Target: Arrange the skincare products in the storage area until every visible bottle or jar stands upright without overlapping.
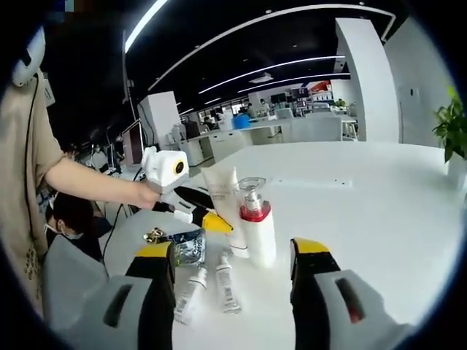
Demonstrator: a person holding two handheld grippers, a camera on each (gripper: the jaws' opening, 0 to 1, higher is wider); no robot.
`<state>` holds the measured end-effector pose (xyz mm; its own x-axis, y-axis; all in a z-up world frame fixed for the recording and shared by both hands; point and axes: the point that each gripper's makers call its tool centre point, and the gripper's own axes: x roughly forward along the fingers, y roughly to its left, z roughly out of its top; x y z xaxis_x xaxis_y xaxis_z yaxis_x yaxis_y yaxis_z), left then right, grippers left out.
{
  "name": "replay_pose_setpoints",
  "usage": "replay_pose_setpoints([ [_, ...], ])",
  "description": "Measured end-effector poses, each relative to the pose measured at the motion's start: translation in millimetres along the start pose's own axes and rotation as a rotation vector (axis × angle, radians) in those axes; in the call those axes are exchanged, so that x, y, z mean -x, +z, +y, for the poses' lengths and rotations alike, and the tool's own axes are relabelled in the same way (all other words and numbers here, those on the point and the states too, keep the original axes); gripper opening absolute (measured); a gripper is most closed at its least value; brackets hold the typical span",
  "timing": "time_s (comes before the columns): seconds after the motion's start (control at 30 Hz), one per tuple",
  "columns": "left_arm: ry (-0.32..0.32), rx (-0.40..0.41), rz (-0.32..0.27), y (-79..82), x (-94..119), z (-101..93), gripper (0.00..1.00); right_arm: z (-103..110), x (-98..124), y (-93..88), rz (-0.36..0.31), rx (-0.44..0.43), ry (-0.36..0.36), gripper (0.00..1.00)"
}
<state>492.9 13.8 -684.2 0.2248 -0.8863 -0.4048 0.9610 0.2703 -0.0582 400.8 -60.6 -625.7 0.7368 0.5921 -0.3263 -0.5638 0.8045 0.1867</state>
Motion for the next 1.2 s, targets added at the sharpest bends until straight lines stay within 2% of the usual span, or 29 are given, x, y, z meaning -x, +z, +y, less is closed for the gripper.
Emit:
replay_pose_setpoints([
  [0.13,0.033,0.018,0.011,2.2,12.2,-2.2,0.25,7.5,1.2,-2.6,0.002,0.001,0.004,0.66],
  [0.5,0.095,0.127,0.027,1.3,45.8,-16.1,0.46,19.5,10.7,-3.8,-0.013,-0.021,-0.002,0.7],
  [0.73,0.15,0.195,0.025,-2.5,67.4,-26.5,0.51,31.3,14.6,-3.6,-0.005,-0.017,0.005,0.72],
  [0.9,0.229,0.276,0.018,-8.5,87.9,-29.6,0.54,43.3,16.2,-0.1,-0.027,-0.03,0.012,0.74],
  [0.97,0.258,0.298,0.021,-11.6,96.3,-30.5,0.56,48.3,16.5,-2.0,-0.024,-0.028,0.018,0.75],
  [1.2,0.304,0.363,0.015,-19.2,119.0,-43.3,0.62,60.9,21.5,-9.7,-0.017,-0.036,0.03,0.77],
])
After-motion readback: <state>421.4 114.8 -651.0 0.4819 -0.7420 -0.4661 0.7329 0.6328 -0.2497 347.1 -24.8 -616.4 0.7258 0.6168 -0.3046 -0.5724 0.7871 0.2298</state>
